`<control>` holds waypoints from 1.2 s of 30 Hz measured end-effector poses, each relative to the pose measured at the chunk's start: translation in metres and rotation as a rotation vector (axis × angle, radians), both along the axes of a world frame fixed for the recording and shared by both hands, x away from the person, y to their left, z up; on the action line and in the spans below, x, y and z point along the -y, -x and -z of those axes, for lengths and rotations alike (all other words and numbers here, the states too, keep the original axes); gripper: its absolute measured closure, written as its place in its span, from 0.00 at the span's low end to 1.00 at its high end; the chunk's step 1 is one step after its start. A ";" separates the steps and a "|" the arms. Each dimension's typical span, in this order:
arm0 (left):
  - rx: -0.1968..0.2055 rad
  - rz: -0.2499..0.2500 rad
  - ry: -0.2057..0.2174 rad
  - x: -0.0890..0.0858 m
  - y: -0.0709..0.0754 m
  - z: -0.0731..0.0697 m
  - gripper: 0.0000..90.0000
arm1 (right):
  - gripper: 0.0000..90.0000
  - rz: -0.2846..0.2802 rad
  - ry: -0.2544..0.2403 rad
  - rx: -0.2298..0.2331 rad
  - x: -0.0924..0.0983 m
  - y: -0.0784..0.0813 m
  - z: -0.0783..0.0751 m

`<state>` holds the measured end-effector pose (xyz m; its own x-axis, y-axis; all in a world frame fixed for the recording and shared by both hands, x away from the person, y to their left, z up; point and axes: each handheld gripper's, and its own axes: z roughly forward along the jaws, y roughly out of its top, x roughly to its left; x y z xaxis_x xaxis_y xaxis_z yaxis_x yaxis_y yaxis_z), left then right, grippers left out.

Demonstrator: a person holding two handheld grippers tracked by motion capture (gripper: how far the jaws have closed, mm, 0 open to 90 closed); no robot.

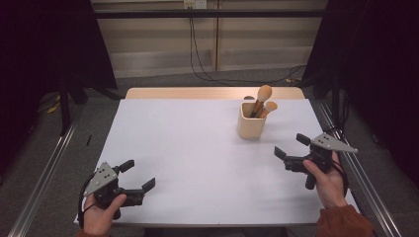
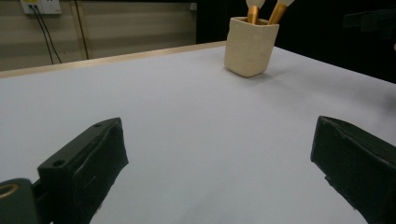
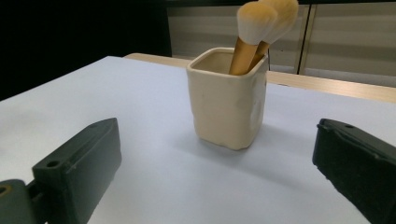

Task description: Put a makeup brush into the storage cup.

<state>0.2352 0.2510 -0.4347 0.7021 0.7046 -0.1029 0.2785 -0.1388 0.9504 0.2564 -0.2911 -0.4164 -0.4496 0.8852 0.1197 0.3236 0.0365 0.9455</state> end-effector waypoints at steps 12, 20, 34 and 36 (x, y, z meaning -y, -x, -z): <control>0.003 -0.015 0.000 -0.001 0.002 0.000 0.04 | 0.01 0.016 -0.005 0.010 0.003 0.022 0.009; 0.009 -0.022 -0.001 -0.003 0.005 -0.001 0.04 | 0.01 0.037 -0.010 0.009 0.009 0.039 0.015; 0.016 -0.036 0.003 -0.007 0.013 -0.002 0.04 | 0.01 0.068 -0.015 -0.028 0.022 0.074 0.029; 0.016 -0.037 0.005 -0.007 0.014 -0.002 0.04 | 0.01 0.067 -0.001 -0.023 0.023 0.077 0.030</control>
